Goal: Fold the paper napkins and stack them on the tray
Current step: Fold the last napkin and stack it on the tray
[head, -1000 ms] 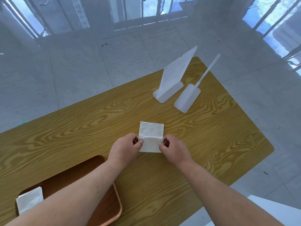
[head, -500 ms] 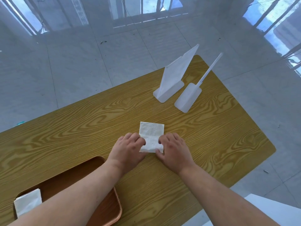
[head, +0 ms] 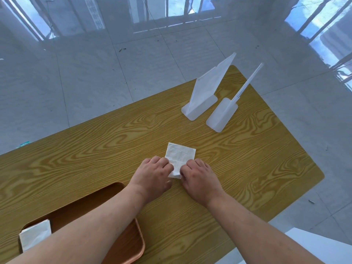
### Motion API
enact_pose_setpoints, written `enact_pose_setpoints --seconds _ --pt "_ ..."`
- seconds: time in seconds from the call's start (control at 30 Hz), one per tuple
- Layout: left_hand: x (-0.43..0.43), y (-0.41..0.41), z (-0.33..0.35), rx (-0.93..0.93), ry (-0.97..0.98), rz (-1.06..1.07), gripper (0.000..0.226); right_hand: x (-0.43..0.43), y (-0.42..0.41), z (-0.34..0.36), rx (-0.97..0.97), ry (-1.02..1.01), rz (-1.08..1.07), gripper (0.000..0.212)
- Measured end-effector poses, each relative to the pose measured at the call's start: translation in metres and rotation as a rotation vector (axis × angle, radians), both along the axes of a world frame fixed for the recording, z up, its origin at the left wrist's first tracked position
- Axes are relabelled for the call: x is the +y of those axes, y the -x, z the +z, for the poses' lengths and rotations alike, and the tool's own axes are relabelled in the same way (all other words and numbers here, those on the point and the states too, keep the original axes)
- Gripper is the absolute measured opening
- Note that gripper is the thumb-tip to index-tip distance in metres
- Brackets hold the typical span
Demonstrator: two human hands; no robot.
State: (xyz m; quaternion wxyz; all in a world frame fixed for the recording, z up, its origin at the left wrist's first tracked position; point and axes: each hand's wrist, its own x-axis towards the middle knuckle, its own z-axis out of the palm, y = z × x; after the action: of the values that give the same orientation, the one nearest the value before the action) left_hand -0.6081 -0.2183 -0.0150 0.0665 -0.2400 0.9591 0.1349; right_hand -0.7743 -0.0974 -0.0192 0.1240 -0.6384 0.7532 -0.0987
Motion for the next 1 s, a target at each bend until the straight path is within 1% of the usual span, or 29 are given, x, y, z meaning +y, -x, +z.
enact_pose_setpoints --seconds 0.07,0.13,0.17,0.23,0.27,0.33,0.4,0.47,0.5,0.57,0.63,0.7,0.83,0.9,1.0 --pt "-0.001 -0.001 0.001 -0.004 -0.004 -0.007 0.033 0.002 -0.002 0.004 -0.052 0.015 0.026 0.015" --pt "-0.001 -0.001 0.002 0.005 -0.018 0.019 0.022 0.003 -0.002 0.008 -0.083 -0.012 0.037 0.018" --pt "-0.002 -0.001 0.003 0.014 -0.024 0.040 0.018 0.003 -0.002 0.009 -0.089 -0.047 0.042 0.024" --pt "-0.002 0.000 0.006 0.033 -0.032 0.068 0.017 0.002 -0.002 0.011 -0.076 -0.118 0.052 0.036" --pt "-0.003 0.000 0.006 0.039 -0.031 0.072 0.019 0.002 -0.001 0.010 -0.073 -0.134 0.047 0.036" --pt "-0.004 0.000 0.008 0.045 -0.038 0.077 0.025 0.000 -0.001 0.010 -0.105 -0.113 0.000 0.021" --pt "-0.006 0.000 0.009 0.049 -0.091 0.111 0.034 -0.004 0.001 0.011 -0.163 -0.099 -0.069 0.010" --pt "-0.009 0.002 0.010 0.038 -0.166 0.150 0.049 -0.006 0.003 0.013 -0.214 -0.100 -0.104 0.005" --pt "-0.010 0.003 0.009 0.027 -0.184 0.151 0.053 -0.007 0.004 0.014 -0.226 -0.103 -0.106 0.004" --pt "-0.012 0.006 0.008 -0.006 -0.178 0.124 0.049 -0.007 0.005 0.015 -0.243 -0.110 -0.107 0.004" --pt "-0.013 0.008 0.008 -0.036 -0.158 0.111 0.037 -0.006 0.006 0.015 -0.267 -0.108 -0.127 0.003" --pt "-0.013 0.009 0.008 -0.038 -0.173 0.141 0.028 -0.005 0.008 0.014 -0.295 -0.107 -0.169 0.002" --pt "-0.011 0.008 0.008 0.075 -0.225 0.274 0.020 -0.006 0.010 0.012 -0.310 -0.108 -0.240 0.008" --pt "-0.010 0.008 0.008 0.094 -0.222 0.334 0.021 -0.007 0.011 0.012 -0.326 -0.094 -0.278 0.012" --pt "-0.010 0.009 0.006 0.108 -0.257 0.453 0.028 -0.010 0.013 0.011 -0.350 -0.085 -0.339 0.013"
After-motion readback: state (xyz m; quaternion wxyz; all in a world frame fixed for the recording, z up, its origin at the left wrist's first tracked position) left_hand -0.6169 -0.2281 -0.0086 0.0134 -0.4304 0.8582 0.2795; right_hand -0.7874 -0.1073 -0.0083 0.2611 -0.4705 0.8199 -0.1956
